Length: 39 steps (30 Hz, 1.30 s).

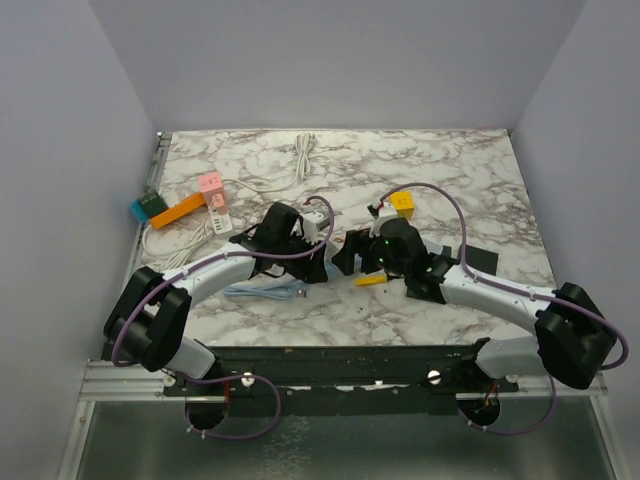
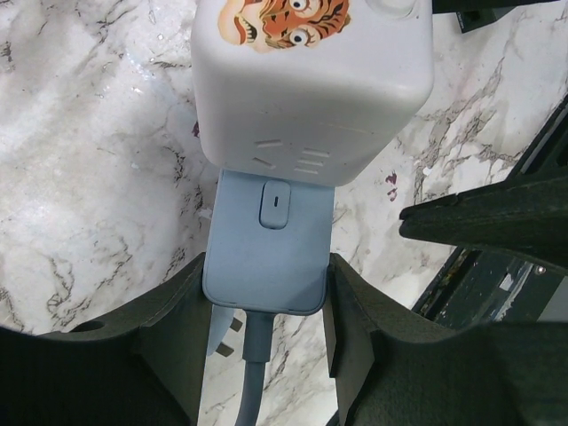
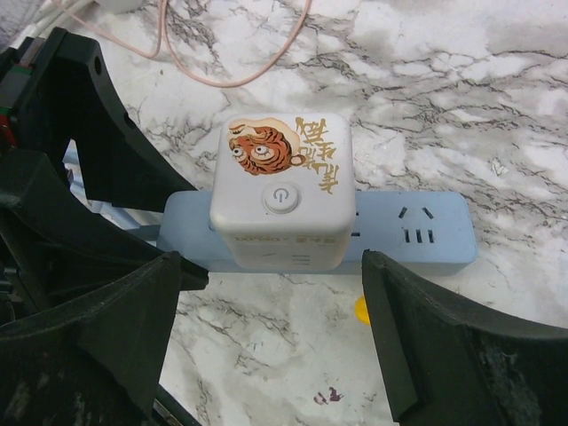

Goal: Pull the plug off the socket
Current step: Remove the plug from the socket.

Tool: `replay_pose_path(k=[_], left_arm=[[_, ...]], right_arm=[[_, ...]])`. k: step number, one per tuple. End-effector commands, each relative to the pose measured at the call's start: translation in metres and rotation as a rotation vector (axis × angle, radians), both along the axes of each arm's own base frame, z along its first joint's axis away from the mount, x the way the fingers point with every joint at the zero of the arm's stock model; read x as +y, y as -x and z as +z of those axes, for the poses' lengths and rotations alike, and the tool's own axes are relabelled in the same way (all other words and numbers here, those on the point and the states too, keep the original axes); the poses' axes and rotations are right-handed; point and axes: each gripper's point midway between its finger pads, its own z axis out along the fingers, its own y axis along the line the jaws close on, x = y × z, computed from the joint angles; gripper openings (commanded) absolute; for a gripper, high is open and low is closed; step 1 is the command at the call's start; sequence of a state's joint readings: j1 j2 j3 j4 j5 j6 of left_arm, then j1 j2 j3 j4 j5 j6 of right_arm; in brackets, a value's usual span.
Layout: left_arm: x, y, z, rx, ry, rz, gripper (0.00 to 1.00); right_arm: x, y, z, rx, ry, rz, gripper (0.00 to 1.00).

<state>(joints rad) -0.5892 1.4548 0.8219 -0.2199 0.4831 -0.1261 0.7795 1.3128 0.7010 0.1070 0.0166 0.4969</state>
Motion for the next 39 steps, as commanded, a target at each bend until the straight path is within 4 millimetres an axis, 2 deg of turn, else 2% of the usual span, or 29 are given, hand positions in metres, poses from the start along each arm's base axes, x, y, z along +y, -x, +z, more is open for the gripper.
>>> replay_pose_path(k=[1, 12, 17, 21, 27, 31, 39], left_arm=[[-0.003, -0.002, 0.001, 0.008, 0.023, -0.004, 0.00], [-0.003, -0.002, 0.000, 0.015, 0.026, -0.006, 0.00], [-0.004, -0.002, -0.001, 0.019, 0.026, -0.009, 0.00], [-0.004, -0.001, -0.001, 0.022, 0.026, -0.009, 0.00], [-0.002, -0.003, -0.003, 0.016, 0.013, 0.001, 0.00], [-0.001, -0.003, -0.003, 0.012, 0.012, -0.001, 0.00], [0.000, -0.003, -0.005, 0.011, 0.006, 0.002, 0.00]], right_arm=[[0.007, -0.015, 0.007, -0.084, -0.041, -0.055, 0.85], [0.012, -0.021, -0.024, -0.082, 0.023, -0.104, 0.81], [0.012, -0.029, -0.031, -0.097, 0.017, -0.142, 0.71], [0.009, -0.035, -0.038, -0.091, 0.054, -0.174, 0.57], [-0.001, -0.037, -0.033, -0.098, 0.116, -0.192, 0.24], [-0.007, -0.037, -0.039, -0.033, 0.152, -0.174, 0.02], [-0.009, -0.041, -0.041, 0.084, 0.139, -0.106, 0.00]])
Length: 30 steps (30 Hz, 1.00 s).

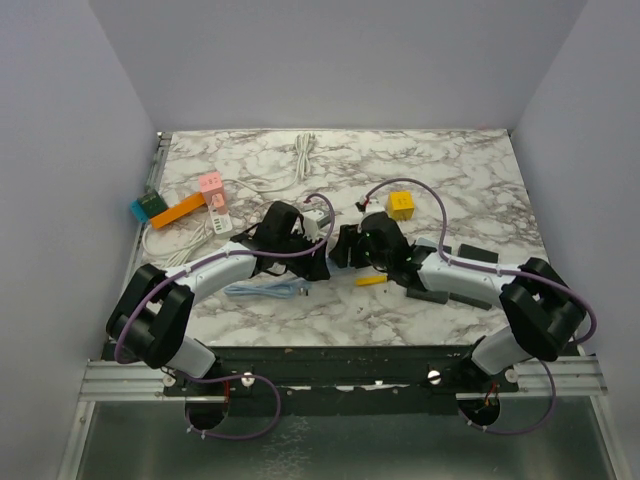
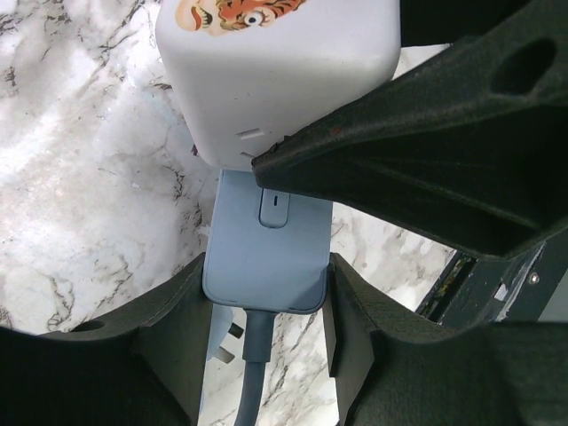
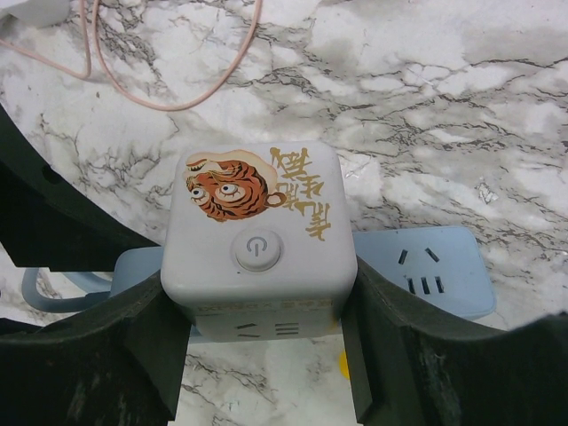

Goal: Pull the plug off the socket
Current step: Remove the plug from the socket.

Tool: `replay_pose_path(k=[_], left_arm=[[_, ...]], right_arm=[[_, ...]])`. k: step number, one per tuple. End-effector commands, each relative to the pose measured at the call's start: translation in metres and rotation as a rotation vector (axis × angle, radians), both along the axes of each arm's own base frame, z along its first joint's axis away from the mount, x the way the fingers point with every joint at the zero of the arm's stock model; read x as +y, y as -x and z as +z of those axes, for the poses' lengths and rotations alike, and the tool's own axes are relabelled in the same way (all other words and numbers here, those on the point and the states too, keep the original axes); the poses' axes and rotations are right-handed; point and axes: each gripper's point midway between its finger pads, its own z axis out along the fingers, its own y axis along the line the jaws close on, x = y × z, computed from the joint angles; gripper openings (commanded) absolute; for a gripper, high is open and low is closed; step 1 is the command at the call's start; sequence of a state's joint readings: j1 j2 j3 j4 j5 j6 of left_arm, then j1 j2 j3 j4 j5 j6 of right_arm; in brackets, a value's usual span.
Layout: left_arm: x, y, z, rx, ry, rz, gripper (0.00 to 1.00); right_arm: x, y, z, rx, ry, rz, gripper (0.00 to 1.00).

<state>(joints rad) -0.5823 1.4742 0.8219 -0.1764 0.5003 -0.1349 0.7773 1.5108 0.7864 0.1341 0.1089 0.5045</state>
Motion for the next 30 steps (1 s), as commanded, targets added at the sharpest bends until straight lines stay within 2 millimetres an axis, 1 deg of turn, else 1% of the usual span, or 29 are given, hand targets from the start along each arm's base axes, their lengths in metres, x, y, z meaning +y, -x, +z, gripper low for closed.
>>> replay_pose_path(k=[1, 9, 13, 21, 26, 30], left_arm=[[0.005, 0.003, -0.004, 0.016, -0.020, 0.002, 0.00], [0.006, 0.001, -0.006, 0.016, -0.033, 0.018, 0.00], [0.006, 0.001, -0.008, 0.027, -0.032, 0.021, 0.00], [0.009, -0.003, -0.008, 0.044, -0.028, 0.045, 0.00], [0.009, -0.004, -0.008, 0.052, -0.020, 0.046, 0.00], [0.010, -0.003, -0.009, 0.054, -0.022, 0.046, 0.00]], right_arm=[[-0.017, -0.011, -0.005, 0.061, 0.043, -0.026, 0.00], [-0.014, -0.011, -0.003, 0.065, -0.006, -0.021, 0.00], [-0.010, -0.004, -0.001, 0.013, 0.002, -0.027, 0.00], [-0.009, 0.014, 0.013, -0.136, 0.040, -0.054, 0.00], [0.001, 0.025, 0.014, -0.191, 0.056, -0.021, 0.00], [0.008, 0.027, 0.013, -0.195, 0.051, -0.010, 0.00]])
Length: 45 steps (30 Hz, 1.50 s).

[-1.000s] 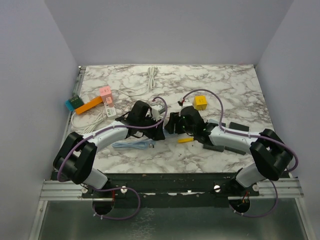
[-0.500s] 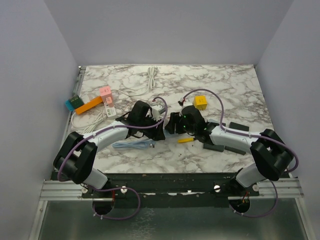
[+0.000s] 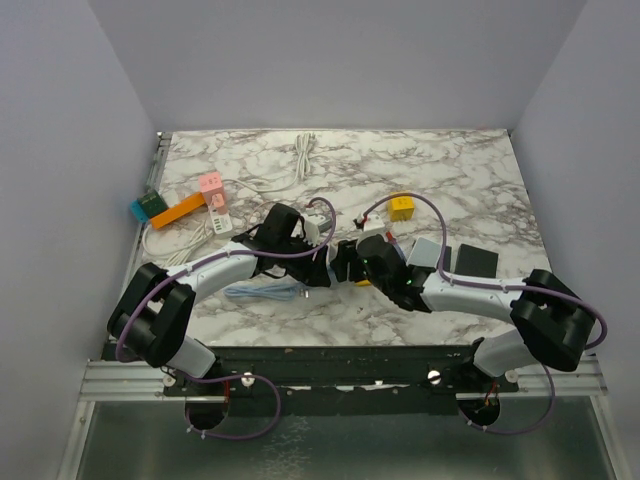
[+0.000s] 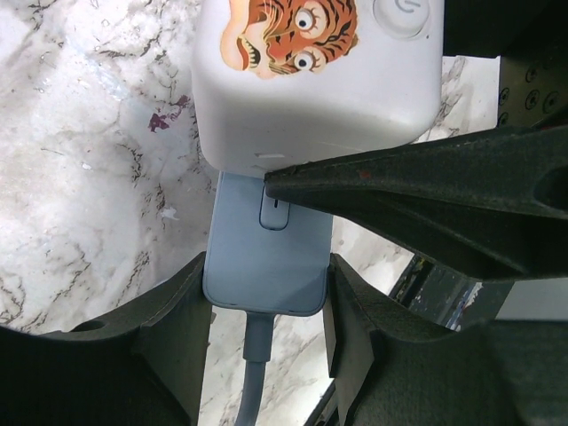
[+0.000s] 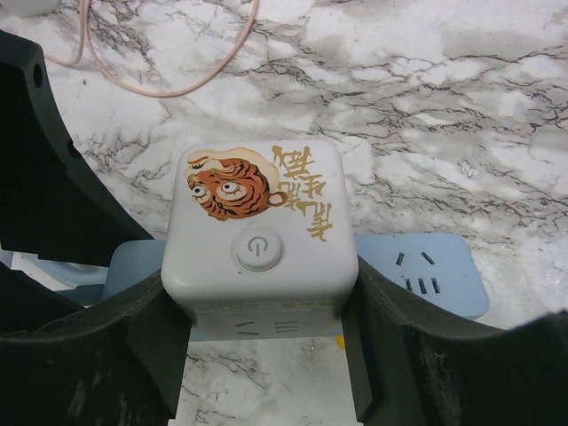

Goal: Pull the plug off the socket
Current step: Remove the plug from the socket.

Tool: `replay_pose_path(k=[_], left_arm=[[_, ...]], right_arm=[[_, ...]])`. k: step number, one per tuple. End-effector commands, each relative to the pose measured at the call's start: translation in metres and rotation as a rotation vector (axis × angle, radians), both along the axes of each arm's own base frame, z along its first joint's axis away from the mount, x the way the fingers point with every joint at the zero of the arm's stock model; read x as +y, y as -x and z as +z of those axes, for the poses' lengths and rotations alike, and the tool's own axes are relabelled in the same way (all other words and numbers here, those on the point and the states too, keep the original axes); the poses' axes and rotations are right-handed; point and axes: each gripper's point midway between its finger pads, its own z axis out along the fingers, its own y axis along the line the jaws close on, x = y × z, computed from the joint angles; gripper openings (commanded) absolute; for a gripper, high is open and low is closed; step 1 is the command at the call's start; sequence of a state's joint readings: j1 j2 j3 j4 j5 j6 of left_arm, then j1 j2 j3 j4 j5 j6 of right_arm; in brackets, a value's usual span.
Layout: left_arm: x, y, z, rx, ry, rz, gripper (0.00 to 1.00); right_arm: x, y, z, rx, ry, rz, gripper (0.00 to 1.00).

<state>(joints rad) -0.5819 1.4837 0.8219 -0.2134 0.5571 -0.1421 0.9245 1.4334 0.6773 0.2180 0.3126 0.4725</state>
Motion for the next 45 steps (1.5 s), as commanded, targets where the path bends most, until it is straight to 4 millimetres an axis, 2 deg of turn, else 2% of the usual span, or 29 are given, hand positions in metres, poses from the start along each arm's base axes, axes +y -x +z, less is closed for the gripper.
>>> replay_pose_path(k=[1, 9, 15, 23, 34, 41, 45], left_arm=[[0.011, -0.017, -0.005, -0.015, -0.035, 0.078, 0.00], [0.013, -0.019, -0.007, -0.026, -0.049, 0.086, 0.00], [0.013, -0.016, -0.007, -0.022, -0.044, 0.075, 0.00], [0.014, -0.015, -0.009, -0.017, -0.048, 0.073, 0.00], [0.016, -0.018, -0.011, -0.020, -0.063, 0.087, 0.00], [0.016, -0.018, -0.014, -0.009, -0.072, 0.091, 0.00], [0.016, -0.019, -0.013, -0.012, -0.073, 0.093, 0.00]], right_arm=[[0.006, -0.001, 0.011, -0.062, -0.006, -0.004, 0.00], [-0.008, -0.010, 0.022, -0.053, -0.020, -0.116, 0.00], [-0.022, -0.023, 0.032, -0.005, -0.093, -0.150, 0.00], [-0.041, -0.038, 0.025, 0.099, -0.112, -0.190, 0.00], [-0.030, -0.034, 0.027, 0.085, -0.116, -0.124, 0.00], [-0.019, -0.020, 0.040, -0.004, -0.093, -0.095, 0.00], [-0.013, -0.010, 0.034, -0.027, -0.021, -0.072, 0.00]])
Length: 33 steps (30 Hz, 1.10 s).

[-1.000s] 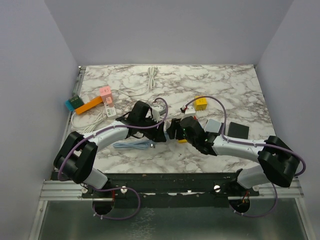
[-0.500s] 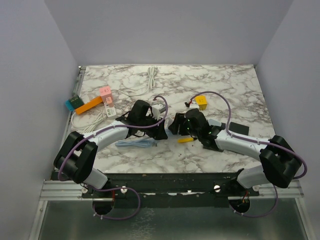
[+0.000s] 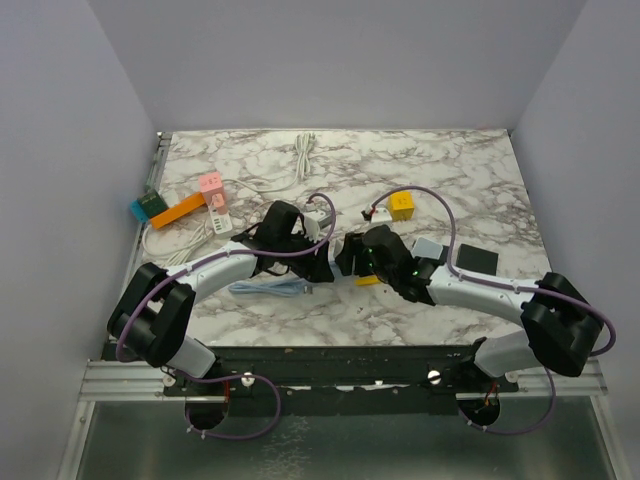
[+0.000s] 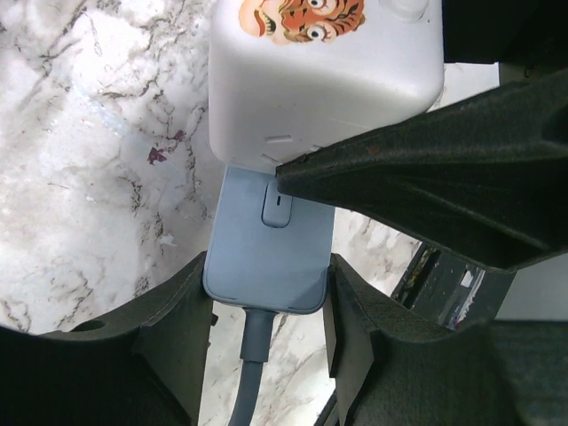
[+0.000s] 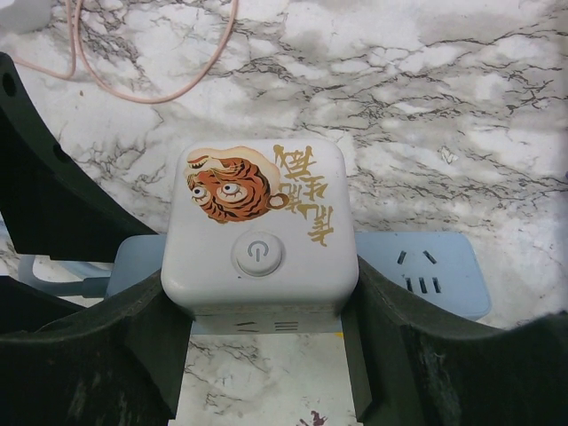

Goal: Pull the plug off the socket
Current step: Remove the plug from the socket.

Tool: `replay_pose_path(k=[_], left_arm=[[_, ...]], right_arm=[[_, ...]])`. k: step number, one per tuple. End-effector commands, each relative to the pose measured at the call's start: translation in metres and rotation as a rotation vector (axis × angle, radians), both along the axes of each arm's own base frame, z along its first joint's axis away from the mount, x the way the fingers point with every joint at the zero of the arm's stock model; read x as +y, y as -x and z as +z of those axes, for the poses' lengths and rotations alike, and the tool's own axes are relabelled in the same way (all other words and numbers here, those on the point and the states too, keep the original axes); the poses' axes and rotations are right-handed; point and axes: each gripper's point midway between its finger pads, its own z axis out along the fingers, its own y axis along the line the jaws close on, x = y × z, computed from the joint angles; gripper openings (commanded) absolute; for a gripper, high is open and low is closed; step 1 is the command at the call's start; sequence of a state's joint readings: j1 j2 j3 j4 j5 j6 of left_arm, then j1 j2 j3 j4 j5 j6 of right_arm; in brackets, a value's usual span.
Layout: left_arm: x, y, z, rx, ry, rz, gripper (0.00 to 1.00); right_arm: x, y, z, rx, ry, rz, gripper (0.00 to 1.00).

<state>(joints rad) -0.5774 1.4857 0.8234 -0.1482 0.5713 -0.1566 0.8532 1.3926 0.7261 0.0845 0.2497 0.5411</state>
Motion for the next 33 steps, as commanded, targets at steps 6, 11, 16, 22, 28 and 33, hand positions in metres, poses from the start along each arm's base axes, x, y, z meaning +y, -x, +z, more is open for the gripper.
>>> replay_pose_path(k=[6, 11, 16, 22, 28, 33], left_arm=[[0.024, -0.010, -0.022, 0.028, -0.119, 0.093, 0.00], [0.024, -0.009, -0.022, 0.030, -0.118, 0.091, 0.00], [0.024, -0.009, -0.023, 0.034, -0.120, 0.091, 0.00], [0.029, -0.009, -0.029, 0.034, -0.145, 0.103, 0.00], [0.027, -0.008, -0.030, 0.042, -0.141, 0.094, 0.00], [0.026, -0.007, -0.032, 0.050, -0.144, 0.090, 0.00]], right_arm=[[0.006, 0.009, 0.009, -0.110, 0.100, -0.005, 0.00], [0.008, 0.012, 0.012, -0.130, 0.111, -0.011, 0.00], [-0.001, 0.007, 0.019, -0.154, 0.122, -0.068, 0.00], [-0.015, -0.005, 0.022, -0.096, 0.082, -0.110, 0.00], [-0.039, -0.018, 0.021, -0.035, -0.007, -0.141, 0.00], [-0.036, -0.020, 0.021, -0.016, -0.014, -0.137, 0.00]])
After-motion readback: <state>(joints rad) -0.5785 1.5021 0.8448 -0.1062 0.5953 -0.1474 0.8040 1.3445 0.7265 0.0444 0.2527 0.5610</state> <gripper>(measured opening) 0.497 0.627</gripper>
